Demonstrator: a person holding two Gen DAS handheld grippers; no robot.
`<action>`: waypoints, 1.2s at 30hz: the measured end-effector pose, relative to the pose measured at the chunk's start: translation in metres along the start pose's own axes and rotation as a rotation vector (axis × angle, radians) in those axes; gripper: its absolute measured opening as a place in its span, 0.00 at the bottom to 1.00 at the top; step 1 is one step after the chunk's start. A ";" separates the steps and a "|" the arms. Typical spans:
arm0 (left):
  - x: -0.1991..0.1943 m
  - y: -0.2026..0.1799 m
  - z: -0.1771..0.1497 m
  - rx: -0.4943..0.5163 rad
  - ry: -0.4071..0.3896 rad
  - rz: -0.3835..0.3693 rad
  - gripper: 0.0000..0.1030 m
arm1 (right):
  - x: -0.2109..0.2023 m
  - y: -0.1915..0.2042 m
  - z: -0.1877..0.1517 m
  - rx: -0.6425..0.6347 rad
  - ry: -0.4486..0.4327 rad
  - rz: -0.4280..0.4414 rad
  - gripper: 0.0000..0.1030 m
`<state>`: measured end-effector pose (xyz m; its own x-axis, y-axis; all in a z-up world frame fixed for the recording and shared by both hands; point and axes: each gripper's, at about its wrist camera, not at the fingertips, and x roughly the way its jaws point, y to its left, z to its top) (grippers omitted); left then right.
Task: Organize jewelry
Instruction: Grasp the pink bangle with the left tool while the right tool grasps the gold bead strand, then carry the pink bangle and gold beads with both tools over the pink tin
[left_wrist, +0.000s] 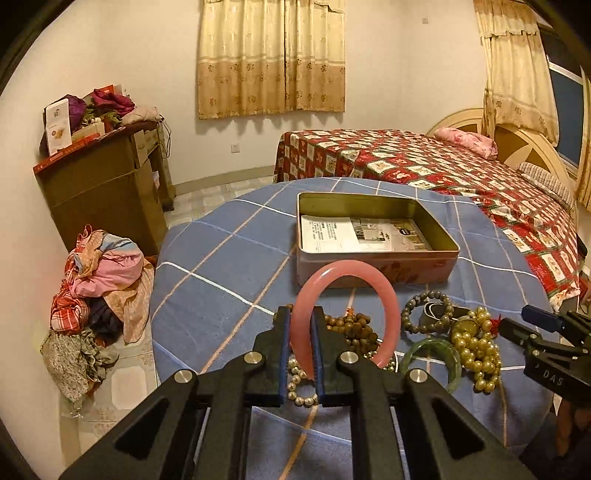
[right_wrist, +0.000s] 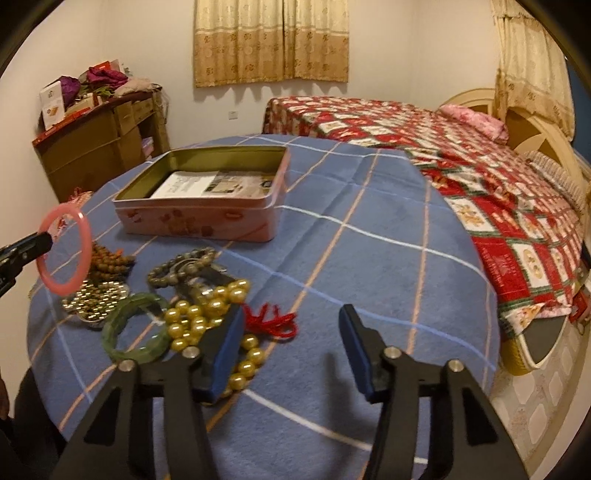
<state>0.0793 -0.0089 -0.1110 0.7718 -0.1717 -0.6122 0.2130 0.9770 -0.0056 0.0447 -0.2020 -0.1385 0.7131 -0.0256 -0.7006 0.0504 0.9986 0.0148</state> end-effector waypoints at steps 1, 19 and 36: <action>0.001 0.000 -0.001 -0.002 0.004 -0.001 0.09 | -0.002 0.003 0.000 -0.007 -0.004 0.013 0.53; -0.004 -0.005 -0.003 -0.003 0.002 -0.017 0.09 | 0.004 0.022 -0.010 -0.085 0.010 0.057 0.12; -0.022 -0.004 0.040 0.020 -0.089 0.006 0.09 | -0.052 0.006 0.045 -0.116 -0.205 0.014 0.12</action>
<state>0.0853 -0.0138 -0.0654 0.8230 -0.1775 -0.5395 0.2198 0.9754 0.0143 0.0397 -0.1968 -0.0698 0.8409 -0.0087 -0.5411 -0.0325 0.9973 -0.0665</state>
